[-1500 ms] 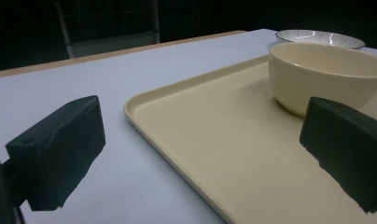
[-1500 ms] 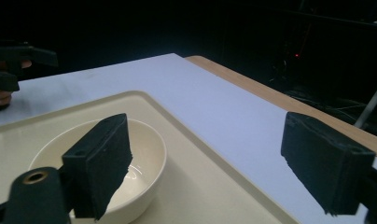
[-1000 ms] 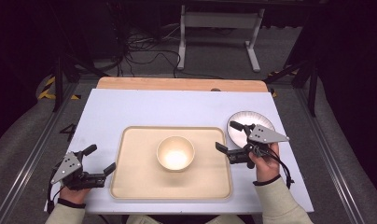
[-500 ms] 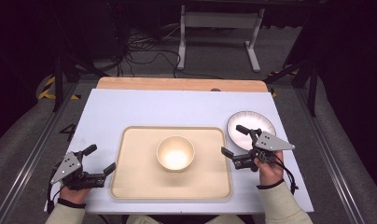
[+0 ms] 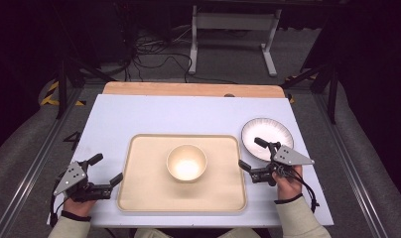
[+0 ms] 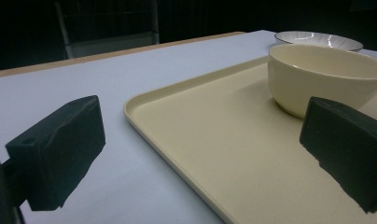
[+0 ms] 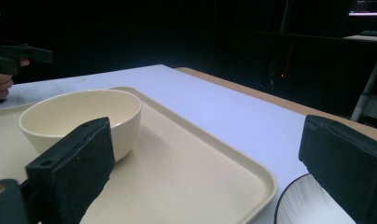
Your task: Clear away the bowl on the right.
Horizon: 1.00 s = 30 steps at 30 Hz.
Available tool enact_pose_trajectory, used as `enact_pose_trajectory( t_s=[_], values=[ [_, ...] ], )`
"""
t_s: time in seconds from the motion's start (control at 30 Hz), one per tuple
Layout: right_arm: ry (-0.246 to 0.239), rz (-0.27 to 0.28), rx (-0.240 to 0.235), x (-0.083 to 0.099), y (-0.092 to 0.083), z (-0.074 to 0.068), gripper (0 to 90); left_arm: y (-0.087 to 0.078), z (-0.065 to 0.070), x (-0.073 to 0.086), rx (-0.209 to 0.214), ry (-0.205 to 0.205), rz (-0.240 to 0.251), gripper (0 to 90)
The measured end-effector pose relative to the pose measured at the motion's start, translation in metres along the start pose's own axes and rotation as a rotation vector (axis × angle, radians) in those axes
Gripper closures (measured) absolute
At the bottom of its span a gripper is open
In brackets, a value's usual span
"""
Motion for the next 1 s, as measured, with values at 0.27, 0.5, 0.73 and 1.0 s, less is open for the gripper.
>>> enact_pose_trajectory(
  t_s=[0.27,0.5,0.73,1.0],
  values=[
    [0.02,0.018,0.0,0.011,-0.002,-0.001,3.8,0.0,0.0,0.0,0.0,-0.003,0.003,0.7],
    [0.022,0.009,0.012,0.019,-0.003,-0.002,3.8,0.0,0.0,0.0,0.0,-0.004,0.005,0.7],
    [0.027,0.012,0.032,0.028,-0.005,0.0,4.2,0.0,0.0,0.0,0.003,-0.003,0.007,0.6],
    [0.038,0.024,0.044,0.029,-0.006,0.002,4.2,0.0,0.001,0.0,0.002,-0.004,0.006,0.7]
  ],
)
Point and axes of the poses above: each handheld gripper's, and its own axes: y roughly forward along the jaws, x roughly out of its underside, z roughly to its right, the point moved 3 cm from there along y, roughly forward along the jaws, and after that the axes turned 14 degrees about x, right-handed, at the moved point
